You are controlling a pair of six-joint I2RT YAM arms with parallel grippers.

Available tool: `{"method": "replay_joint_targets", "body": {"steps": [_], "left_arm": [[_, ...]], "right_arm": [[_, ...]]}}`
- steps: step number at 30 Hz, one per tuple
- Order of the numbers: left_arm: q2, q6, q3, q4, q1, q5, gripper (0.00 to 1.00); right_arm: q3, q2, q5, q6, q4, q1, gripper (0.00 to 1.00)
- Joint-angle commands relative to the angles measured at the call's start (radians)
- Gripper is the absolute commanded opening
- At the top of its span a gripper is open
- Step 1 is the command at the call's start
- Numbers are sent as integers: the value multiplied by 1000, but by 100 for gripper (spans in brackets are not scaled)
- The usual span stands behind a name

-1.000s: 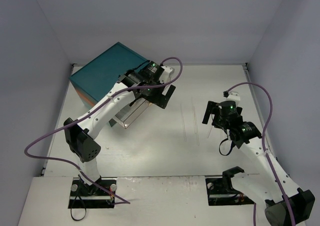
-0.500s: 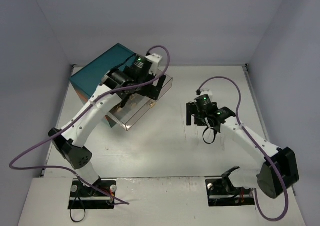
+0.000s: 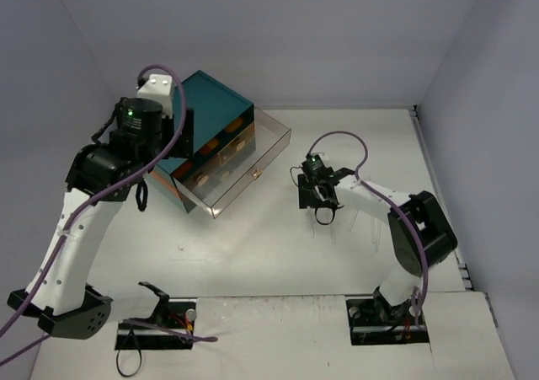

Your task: Sort the eating utensils into containers

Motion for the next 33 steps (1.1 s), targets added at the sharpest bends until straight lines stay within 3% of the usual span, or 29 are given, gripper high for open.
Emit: {"method": "replay_joint_targets", "body": {"steps": [1,6,11,13,16,20,25,28,33], "left_arm": [[-126,12,-75,35,11,-150,97],[-249,1,-173,37,13,-241,97],[-358,-13,-262,53,13,-313,97],[-393,-13,-294,66,13,-340,98],[-435,-15,-340,71,13,-351,97],[-466,-15,-366,69,13,-360,97],[-490,-8,-412,74,13,-375,98],[-505,-4,-457,75,13,-376,97],[-539,-16,-531,83,13,-371,97]], "right_arm": [[49,63,16,30,45,23,51],[32,117,47,78,54,30,46],[9,143,88,114,54,33,29],[2,161,112,123,54,31,13],[2,168,139,129,52,27,0],[21,117,151,115,48,-11,0],[92,-83,131,116,8,-83,0],[168,-209,112,141,-24,-107,0],[357,-246,52,252,-46,-81,0]]}}
